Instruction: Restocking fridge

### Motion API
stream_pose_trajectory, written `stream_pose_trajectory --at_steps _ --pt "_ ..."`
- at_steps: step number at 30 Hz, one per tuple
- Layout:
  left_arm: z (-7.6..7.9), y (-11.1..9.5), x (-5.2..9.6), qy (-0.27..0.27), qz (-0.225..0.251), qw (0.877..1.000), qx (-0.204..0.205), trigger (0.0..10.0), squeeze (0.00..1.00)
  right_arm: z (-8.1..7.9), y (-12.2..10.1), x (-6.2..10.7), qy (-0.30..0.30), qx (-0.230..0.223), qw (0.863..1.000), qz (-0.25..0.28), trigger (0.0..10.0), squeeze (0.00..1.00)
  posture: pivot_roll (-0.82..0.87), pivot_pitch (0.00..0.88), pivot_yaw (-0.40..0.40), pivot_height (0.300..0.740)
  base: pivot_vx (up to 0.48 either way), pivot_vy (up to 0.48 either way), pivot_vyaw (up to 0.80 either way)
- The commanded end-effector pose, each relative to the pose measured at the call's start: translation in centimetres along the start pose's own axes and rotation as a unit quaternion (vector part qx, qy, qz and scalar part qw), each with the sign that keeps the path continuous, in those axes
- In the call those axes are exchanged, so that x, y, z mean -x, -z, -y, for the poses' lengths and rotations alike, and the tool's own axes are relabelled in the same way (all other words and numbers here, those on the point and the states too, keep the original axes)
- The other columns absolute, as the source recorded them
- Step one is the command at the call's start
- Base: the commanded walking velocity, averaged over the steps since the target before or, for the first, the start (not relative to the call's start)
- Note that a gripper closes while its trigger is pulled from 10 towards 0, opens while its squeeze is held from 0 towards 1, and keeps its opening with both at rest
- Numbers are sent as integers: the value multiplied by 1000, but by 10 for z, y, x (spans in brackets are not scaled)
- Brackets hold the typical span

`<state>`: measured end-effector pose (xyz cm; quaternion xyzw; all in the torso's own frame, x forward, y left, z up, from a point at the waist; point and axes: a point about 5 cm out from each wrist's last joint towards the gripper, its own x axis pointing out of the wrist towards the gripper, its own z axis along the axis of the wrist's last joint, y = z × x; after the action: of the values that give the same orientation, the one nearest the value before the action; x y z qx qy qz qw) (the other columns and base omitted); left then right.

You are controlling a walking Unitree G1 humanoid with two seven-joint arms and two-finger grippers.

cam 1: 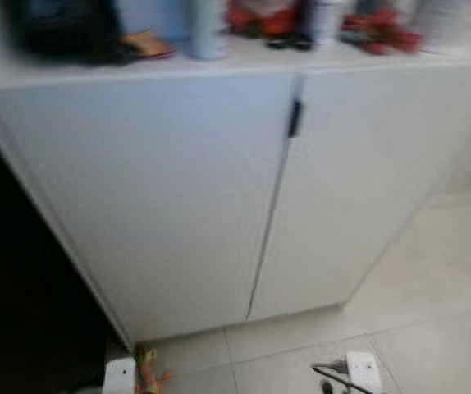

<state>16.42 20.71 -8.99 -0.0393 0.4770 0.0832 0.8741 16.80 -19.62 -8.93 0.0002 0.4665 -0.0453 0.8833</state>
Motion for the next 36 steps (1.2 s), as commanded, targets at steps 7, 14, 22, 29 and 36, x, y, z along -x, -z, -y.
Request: stream_pose_trajectory --at_steps 7,14,22,29,36 --pt "6 1 0 7 -1 1000 4 10000 0 8 7 2 9 4 1000 -10 10000 0 -112 0 -46 740 0 0 800" --pt "6 3 0 6 -2 1000 7 10000 0 10 9 2 11 6 1000 -14 10000 0 -108 0 -53 740 0 0 800" --pt "7 1 0 4 5 1000 20 10000 0 12 9 3 16 -5 1000 -18 10000 0 -99 17 -62 740 0 0 294" --pt "6 1 0 0 3 1000 31 10000 0 12 5 2 14 -7 1000 -13 10000 0 -78 35 -75 740 0 0 0" --pt "2 4 0 -11 -4 999 43 10000 0 20 7 3 18 -8 1000 -16 10000 0 -64 52 -82 740 0 0 0"
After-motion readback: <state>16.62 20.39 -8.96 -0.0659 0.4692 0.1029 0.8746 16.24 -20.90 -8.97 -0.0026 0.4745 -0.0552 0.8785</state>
